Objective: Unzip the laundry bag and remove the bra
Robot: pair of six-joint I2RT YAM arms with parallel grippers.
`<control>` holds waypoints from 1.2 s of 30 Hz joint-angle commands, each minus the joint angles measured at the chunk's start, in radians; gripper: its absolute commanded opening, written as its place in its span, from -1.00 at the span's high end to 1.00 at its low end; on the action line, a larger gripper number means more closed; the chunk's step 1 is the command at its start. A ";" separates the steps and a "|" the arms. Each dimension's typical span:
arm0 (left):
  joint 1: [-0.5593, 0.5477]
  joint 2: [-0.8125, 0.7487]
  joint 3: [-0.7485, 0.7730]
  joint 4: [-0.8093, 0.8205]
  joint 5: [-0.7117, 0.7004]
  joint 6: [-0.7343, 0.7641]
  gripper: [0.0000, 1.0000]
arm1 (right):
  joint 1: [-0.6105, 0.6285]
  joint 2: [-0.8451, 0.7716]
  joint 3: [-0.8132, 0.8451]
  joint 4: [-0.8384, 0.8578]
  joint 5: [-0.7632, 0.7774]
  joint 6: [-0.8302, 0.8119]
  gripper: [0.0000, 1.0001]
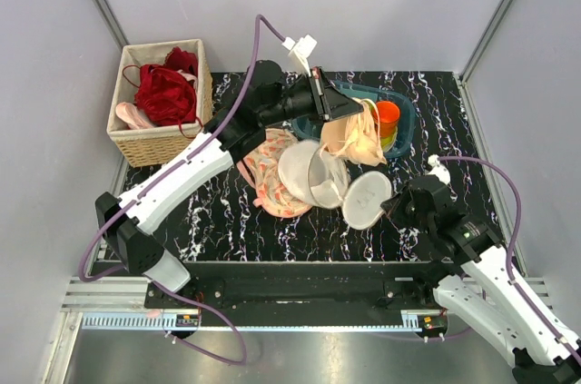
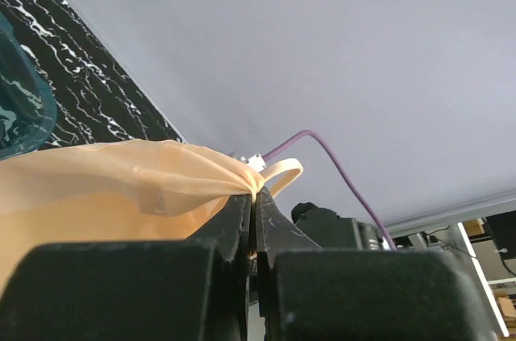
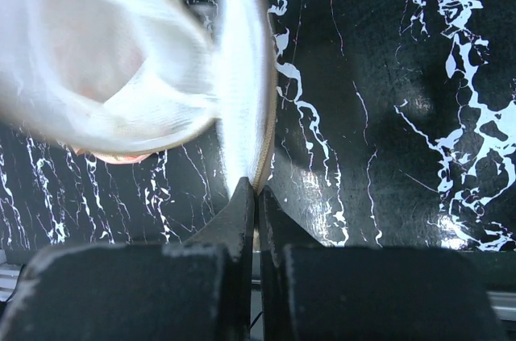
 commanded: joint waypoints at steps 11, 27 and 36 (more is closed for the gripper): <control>0.178 -0.086 0.272 -0.181 -0.106 0.125 1.00 | 0.002 -0.016 0.020 0.020 0.025 -0.023 1.00; 0.848 0.009 0.389 -0.594 -0.427 0.282 1.00 | 0.000 -0.034 0.169 -0.006 0.204 -0.125 1.00; 0.997 0.299 0.533 -0.580 -0.428 0.270 1.00 | 0.002 -0.038 0.294 0.028 0.286 -0.192 1.00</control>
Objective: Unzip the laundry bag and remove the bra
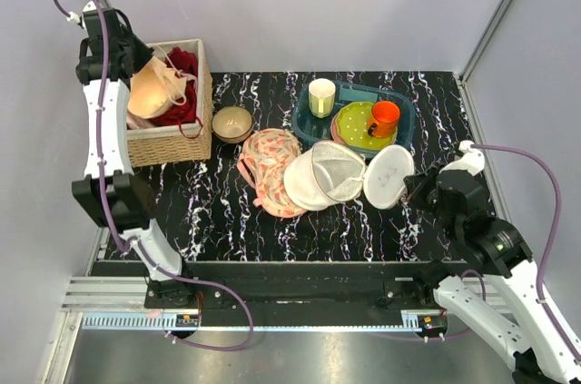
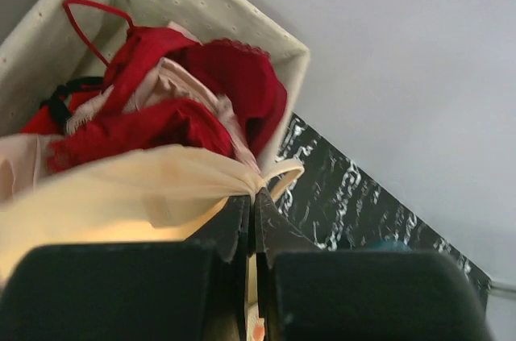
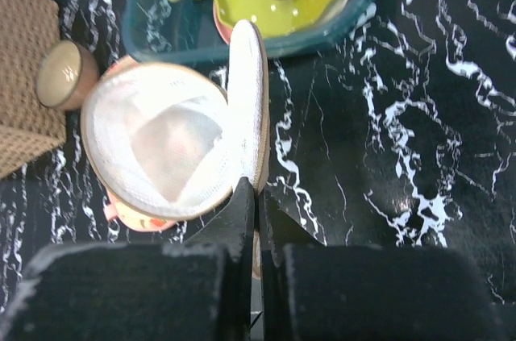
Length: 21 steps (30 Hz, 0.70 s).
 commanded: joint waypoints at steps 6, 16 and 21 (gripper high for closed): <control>0.062 0.196 0.197 0.000 -0.040 0.013 1.00 | 0.002 0.033 0.299 0.028 0.193 -0.127 1.00; 0.063 0.258 -0.121 0.103 -0.162 0.011 1.00 | 0.000 0.022 0.374 0.006 0.400 -0.219 1.00; 0.063 0.342 -0.139 0.077 -0.195 0.063 1.00 | 0.002 0.013 0.350 -0.009 0.395 -0.204 1.00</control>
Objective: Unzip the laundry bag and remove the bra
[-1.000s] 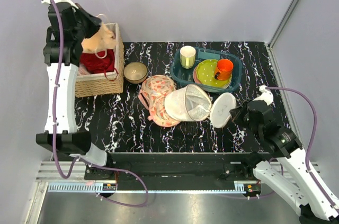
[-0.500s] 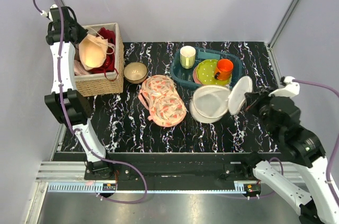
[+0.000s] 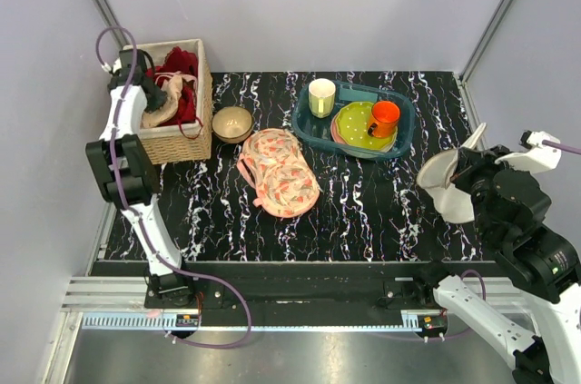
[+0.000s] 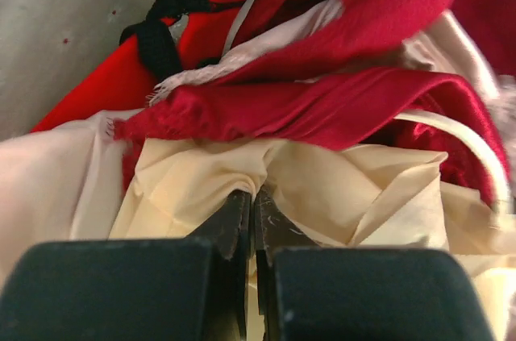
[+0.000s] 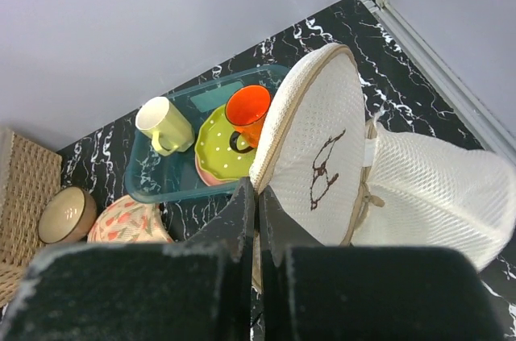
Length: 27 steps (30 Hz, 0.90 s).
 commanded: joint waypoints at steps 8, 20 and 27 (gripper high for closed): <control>-0.045 -0.099 0.133 -0.088 -0.077 0.114 -0.50 | 0.002 -0.036 -0.042 0.004 0.022 0.010 1.00; -0.151 -0.250 0.184 -0.188 -0.184 0.201 -0.53 | 0.002 -0.070 -0.073 -0.004 -0.016 0.030 1.00; -0.172 -0.092 0.195 -0.084 -0.028 0.227 -0.31 | 0.002 -0.072 -0.086 -0.018 -0.039 0.045 1.00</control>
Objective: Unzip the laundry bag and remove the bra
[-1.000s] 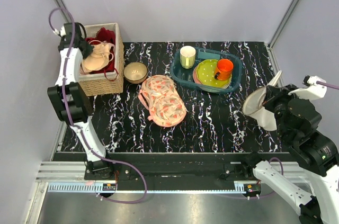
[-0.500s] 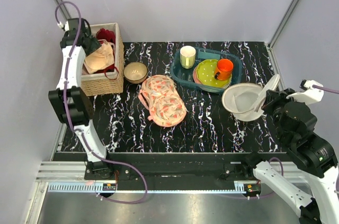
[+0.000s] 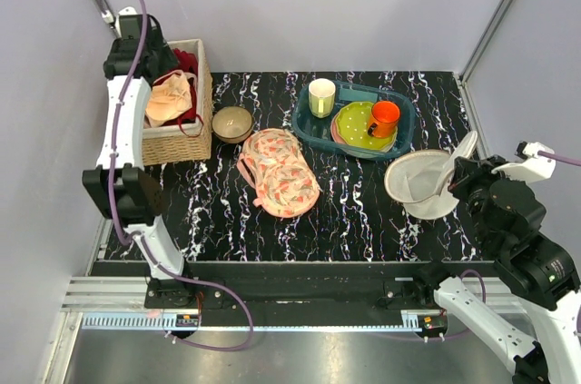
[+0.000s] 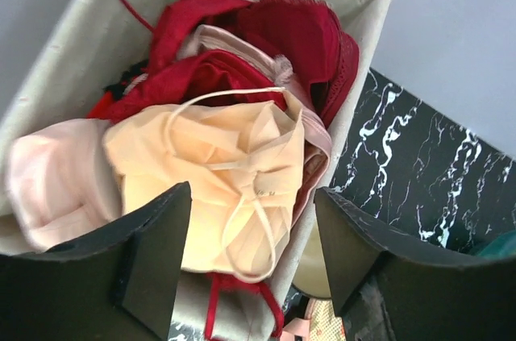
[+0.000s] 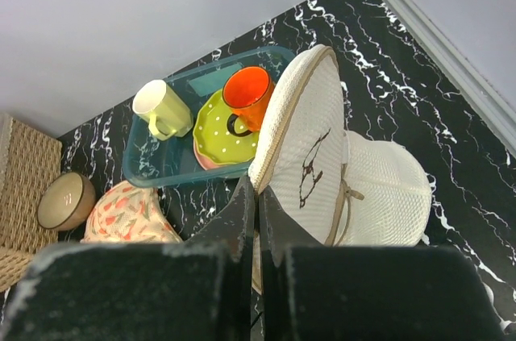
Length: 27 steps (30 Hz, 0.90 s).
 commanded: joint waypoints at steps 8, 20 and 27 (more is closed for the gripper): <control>0.016 0.457 0.111 0.083 0.034 0.076 -0.22 | 0.002 -0.001 -0.004 -0.022 -0.015 0.021 1.00; 0.080 0.253 0.089 0.050 0.193 0.013 -0.22 | 0.002 -0.002 -0.026 -0.006 -0.050 0.047 1.00; 0.068 0.031 0.040 -0.016 0.156 0.027 -0.31 | 0.002 -0.022 -0.036 -0.001 -0.092 0.048 1.00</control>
